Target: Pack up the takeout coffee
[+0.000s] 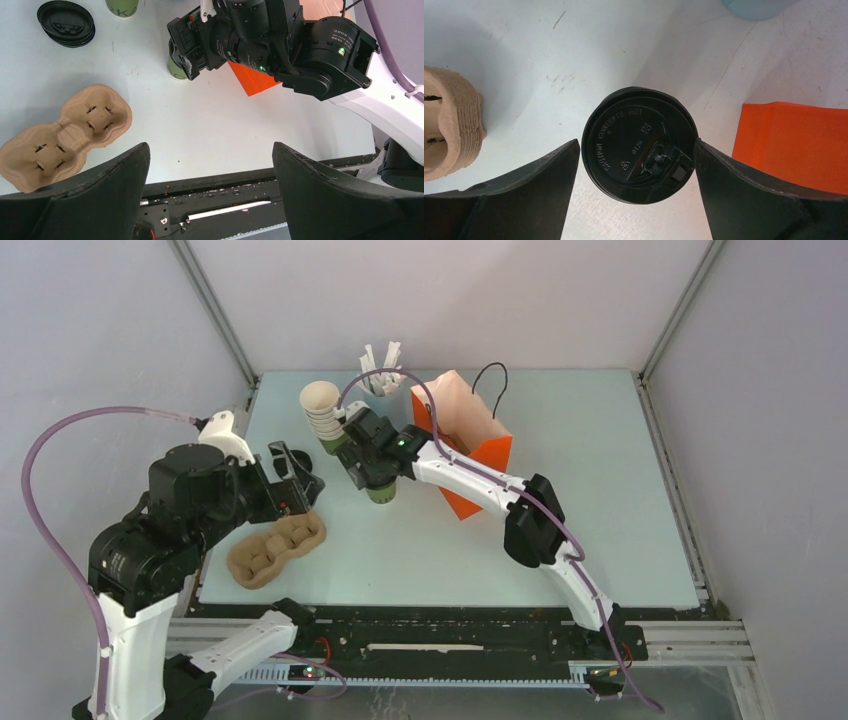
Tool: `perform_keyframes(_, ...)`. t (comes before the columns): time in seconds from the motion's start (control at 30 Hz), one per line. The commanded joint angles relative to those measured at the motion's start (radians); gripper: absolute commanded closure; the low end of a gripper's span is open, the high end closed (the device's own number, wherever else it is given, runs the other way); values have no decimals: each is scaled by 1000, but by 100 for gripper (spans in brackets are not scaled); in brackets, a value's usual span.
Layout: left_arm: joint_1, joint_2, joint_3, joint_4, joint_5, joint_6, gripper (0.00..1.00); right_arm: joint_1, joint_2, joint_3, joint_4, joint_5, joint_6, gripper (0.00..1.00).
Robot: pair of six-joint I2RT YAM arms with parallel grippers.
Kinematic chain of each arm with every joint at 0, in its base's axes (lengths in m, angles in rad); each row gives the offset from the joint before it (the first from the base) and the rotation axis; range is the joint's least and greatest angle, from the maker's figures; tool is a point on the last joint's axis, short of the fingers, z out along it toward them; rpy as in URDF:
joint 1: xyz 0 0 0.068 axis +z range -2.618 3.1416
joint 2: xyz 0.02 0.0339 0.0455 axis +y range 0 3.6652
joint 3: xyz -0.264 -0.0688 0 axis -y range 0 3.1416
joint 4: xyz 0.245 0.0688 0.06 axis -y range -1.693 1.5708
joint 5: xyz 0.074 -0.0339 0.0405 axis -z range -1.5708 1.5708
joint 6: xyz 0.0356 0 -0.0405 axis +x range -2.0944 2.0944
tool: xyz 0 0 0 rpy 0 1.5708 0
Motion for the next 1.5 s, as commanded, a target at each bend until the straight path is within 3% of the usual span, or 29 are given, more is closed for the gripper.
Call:
perform_keyframes(0.0,7,15,45,7,-15,33,4,-10,23,35,14,-6,-11,6)
perform_keyframes(0.27,7,18,43,8,-15,40,3,-11,15,49,9,1,-16,1)
perform_keyframes(1.47,7,27,37,15,-8,56,2,-18,24,20,-7,-44,-3,1)
